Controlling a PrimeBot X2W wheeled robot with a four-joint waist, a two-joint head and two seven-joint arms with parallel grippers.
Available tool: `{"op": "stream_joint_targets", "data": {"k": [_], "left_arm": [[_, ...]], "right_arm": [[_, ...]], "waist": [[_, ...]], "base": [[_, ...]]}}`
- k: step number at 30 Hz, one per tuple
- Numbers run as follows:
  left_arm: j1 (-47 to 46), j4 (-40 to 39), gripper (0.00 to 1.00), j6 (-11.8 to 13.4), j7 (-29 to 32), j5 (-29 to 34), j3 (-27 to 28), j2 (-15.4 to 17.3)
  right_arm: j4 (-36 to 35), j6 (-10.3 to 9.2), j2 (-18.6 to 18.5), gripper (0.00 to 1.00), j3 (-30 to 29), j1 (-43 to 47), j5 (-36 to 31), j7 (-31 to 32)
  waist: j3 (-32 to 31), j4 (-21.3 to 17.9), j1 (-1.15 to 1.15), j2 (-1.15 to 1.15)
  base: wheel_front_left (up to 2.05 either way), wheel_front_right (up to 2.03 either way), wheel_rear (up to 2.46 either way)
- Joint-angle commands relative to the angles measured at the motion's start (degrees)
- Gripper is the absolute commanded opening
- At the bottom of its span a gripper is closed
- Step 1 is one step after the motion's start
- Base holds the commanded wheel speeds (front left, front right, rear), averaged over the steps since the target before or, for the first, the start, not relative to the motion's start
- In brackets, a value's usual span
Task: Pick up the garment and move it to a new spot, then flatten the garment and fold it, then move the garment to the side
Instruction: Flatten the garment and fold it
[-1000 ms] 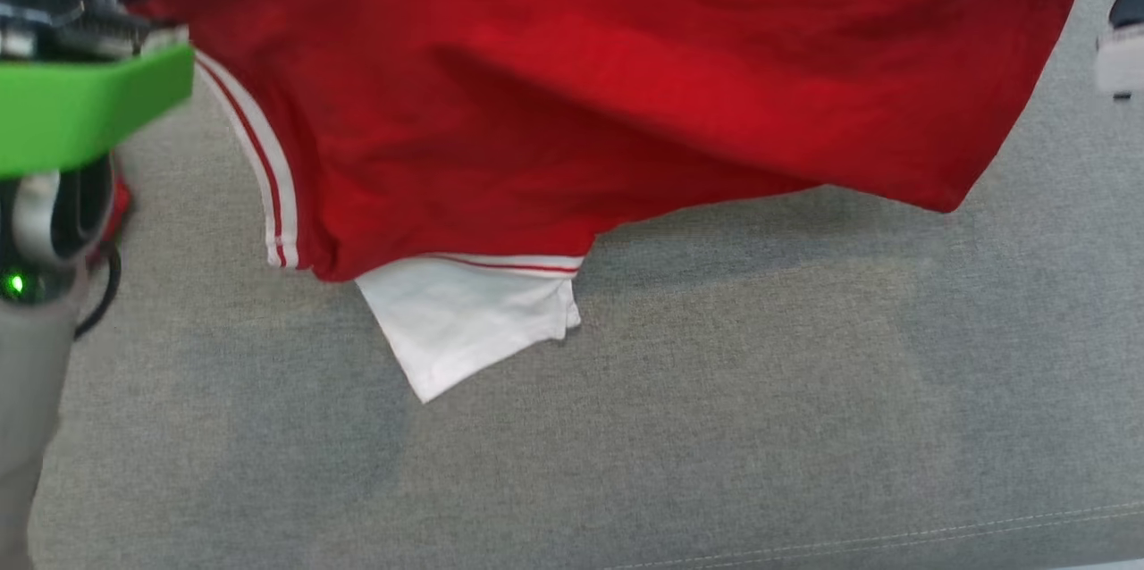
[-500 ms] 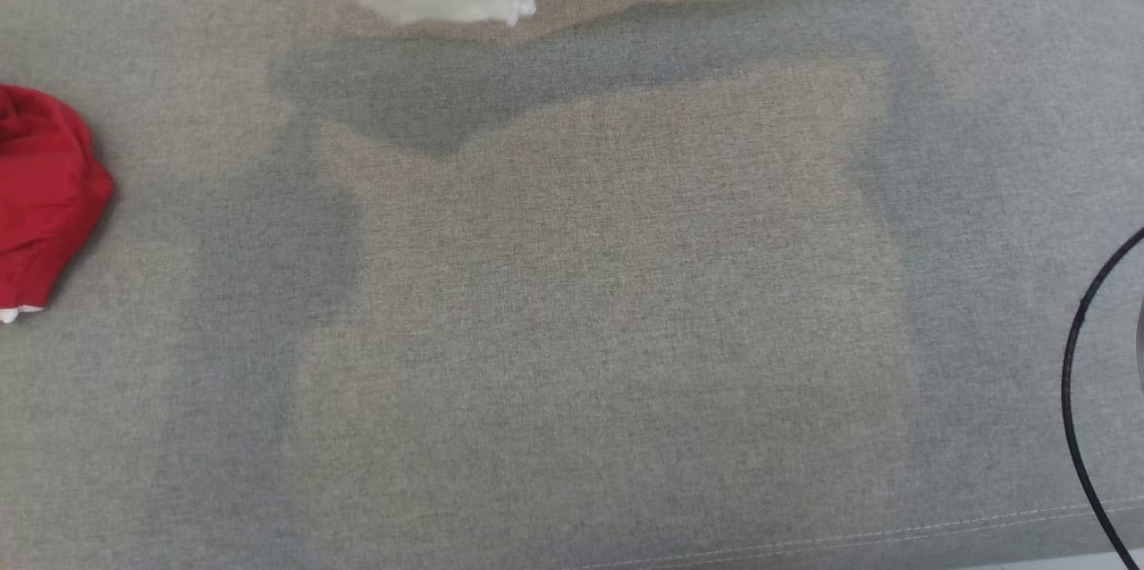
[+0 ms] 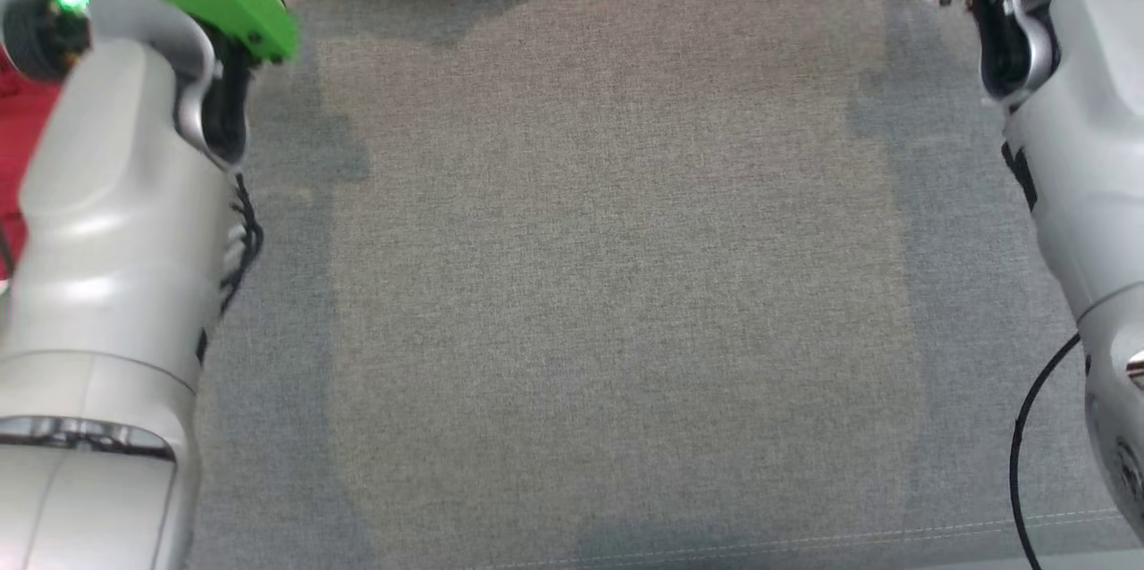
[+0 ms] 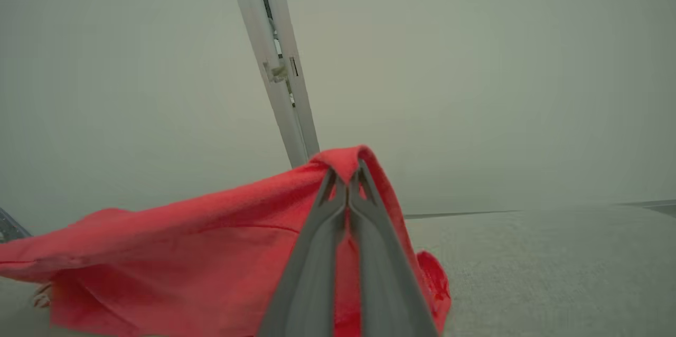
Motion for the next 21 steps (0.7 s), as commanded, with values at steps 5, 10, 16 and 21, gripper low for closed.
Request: {"op": "stream_joint_targets", "data": {"k": [5, 10, 16, 21], "left_arm": [[6.47, 4.60, 0.00, -0.42, -2.05, -4.32, 0.73, -2.50], [10.61, 2.59, 0.00, -0.46, -3.80, -7.16, -0.23, -1.72], [19.96, -4.44, 0.00, -0.48, -4.98, -8.84, -0.47, 1.87], [33.09, -15.40, 0.00, -0.21, -4.97, -7.07, 3.07, 5.13]], "right_arm": [[1.86, -0.03, -0.55, 0.00, 1.71, 6.83, 4.11, -0.23], [-1.36, -0.03, -1.01, 0.00, 4.37, 12.62, 8.69, -0.23], [-10.50, -0.03, -2.99, 0.00, 9.72, 25.16, 16.67, -0.24], [-18.87, -0.03, -5.29, 0.00, 11.90, 37.17, 20.82, -0.23]], "waist": [[1.18, 0.34, 0.00, 0.00], [0.12, 0.61, 0.00, 0.00], [-4.00, 0.49, 0.00, 0.00], [-7.13, -0.33, 0.00, 0.00]], "base": [[0.00, 0.00, 0.00], [0.00, 0.00, 0.00], [0.00, 0.00, 0.00], [0.00, 0.00, 0.00]]}}
